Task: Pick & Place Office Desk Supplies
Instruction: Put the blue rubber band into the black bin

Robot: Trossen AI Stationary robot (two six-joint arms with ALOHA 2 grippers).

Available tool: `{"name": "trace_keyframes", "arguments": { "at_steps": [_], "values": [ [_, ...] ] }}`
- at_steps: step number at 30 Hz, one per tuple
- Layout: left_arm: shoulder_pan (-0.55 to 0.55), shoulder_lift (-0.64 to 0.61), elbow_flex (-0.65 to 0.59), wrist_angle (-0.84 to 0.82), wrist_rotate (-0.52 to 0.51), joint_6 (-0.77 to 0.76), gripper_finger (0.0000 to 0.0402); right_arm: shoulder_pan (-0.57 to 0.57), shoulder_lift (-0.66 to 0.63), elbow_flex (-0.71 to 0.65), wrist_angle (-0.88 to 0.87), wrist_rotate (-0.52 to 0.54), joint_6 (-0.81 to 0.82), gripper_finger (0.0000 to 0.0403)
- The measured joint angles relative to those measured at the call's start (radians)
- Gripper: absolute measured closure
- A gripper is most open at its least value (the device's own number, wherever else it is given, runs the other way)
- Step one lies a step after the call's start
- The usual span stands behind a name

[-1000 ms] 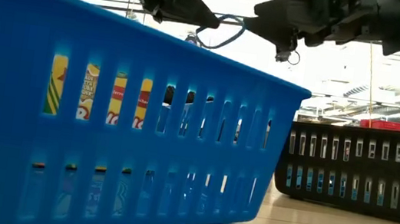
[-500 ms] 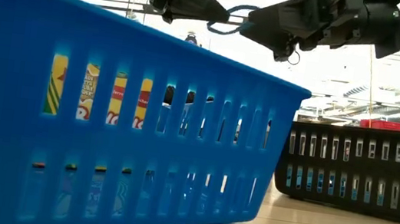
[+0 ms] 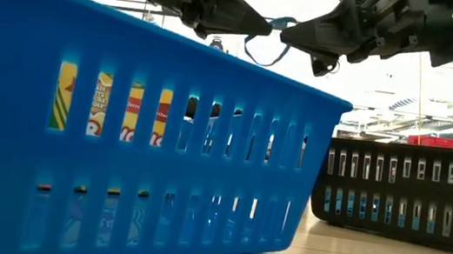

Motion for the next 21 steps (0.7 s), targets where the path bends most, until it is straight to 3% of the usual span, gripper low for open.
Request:
{"name": "trace_keyframes", "arguments": {
  "at_steps": [13, 21],
  "values": [
    [-0.027, -0.009, 0.0, -0.055, 0.115, 0.037, 0.0326, 0.142, 0.0, 0.026, -0.255, 0.032, 0.186, 0.0401],
    [-0.027, -0.011, 0.0, -0.09, 0.115, 0.032, 0.0307, 0.241, 0.0, 0.171, -0.641, 0.028, 0.302, 0.0402]
  ]
}}
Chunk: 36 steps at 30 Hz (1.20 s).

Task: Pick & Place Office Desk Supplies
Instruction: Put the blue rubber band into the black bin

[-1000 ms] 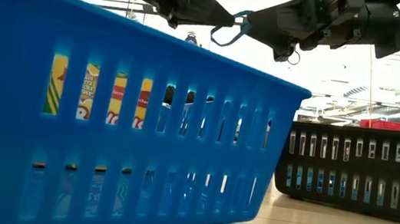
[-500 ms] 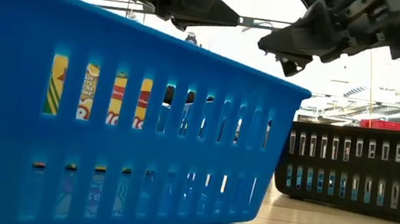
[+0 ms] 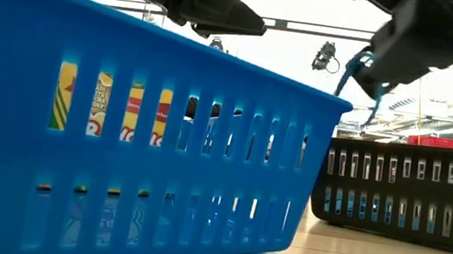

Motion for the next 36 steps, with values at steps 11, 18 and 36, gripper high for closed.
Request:
{"name": "trace_keyframes", "arguments": {
  "at_steps": [11, 18, 36],
  "values": [
    [0.0, 0.0, 0.0, -0.022, -0.002, -0.01, 0.0307, 0.02, 0.001, -0.014, -0.131, -0.103, 0.112, 0.0358],
    [0.0, -0.03, 0.0, -0.101, -0.026, -0.031, 0.0306, 0.024, 0.001, -0.014, -0.131, -0.109, 0.075, 0.0257],
    [-0.185, -0.187, 0.0, -0.534, -0.057, -0.257, 0.0306, 0.068, 0.001, -0.013, 0.074, -0.112, -0.023, 0.0185]
  ]
}}
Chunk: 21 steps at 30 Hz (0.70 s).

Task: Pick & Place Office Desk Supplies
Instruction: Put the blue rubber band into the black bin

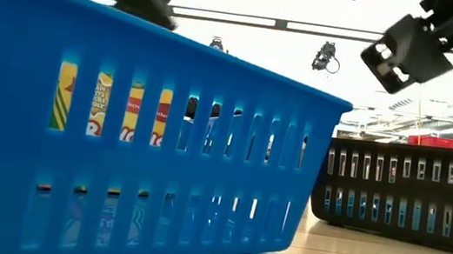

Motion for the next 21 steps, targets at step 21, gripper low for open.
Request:
{"name": "trace_keyframes", "arguments": {
  "at_steps": [21],
  "values": [
    [-0.377, 0.014, 0.0, -0.122, 0.083, -0.683, 0.0261, 0.006, 0.0, 0.004, 0.177, 0.266, -0.288, 0.0185]
  ]
}}
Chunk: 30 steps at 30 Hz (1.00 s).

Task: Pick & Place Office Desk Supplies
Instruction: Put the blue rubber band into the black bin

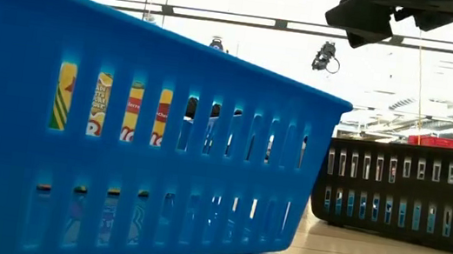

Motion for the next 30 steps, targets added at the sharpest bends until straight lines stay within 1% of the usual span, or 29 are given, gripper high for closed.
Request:
{"name": "trace_keyframes", "arguments": {
  "at_steps": [6, 10, 13, 15, 21, 24, 30],
  "values": [
    [-0.059, 0.047, 0.0, 0.004, -0.017, -0.183, 0.0189, 0.0, 0.0, 0.0, -0.004, 0.032, 0.0, 0.0185],
    [-0.08, 0.105, 0.008, 0.005, -0.017, -0.229, 0.0163, 0.0, 0.0, 0.0, -0.005, 0.039, 0.0, 0.0185],
    [-0.08, 0.166, 0.046, -0.002, -0.016, -0.224, 0.0159, 0.0, 0.0, 0.0, -0.011, 0.056, 0.0, 0.0185],
    [-0.08, 0.208, 0.092, -0.049, -0.007, -0.209, 0.0159, 0.0, 0.0, 0.0, -0.013, 0.059, 0.0, 0.0185],
    [-0.085, 0.337, 0.278, -0.353, 0.065, -0.178, 0.0159, 0.0, 0.0, 0.0, -0.03, 0.061, -0.003, 0.0185],
    [-0.087, 0.4, 0.337, -0.462, 0.104, -0.175, 0.0159, 0.0, 0.0, 0.0, -0.03, 0.061, -0.003, 0.0185],
    [-0.085, 0.486, 0.356, -0.483, 0.112, -0.175, 0.0159, 0.0, 0.0, 0.0, -0.03, 0.079, -0.007, 0.0185]
  ]
}}
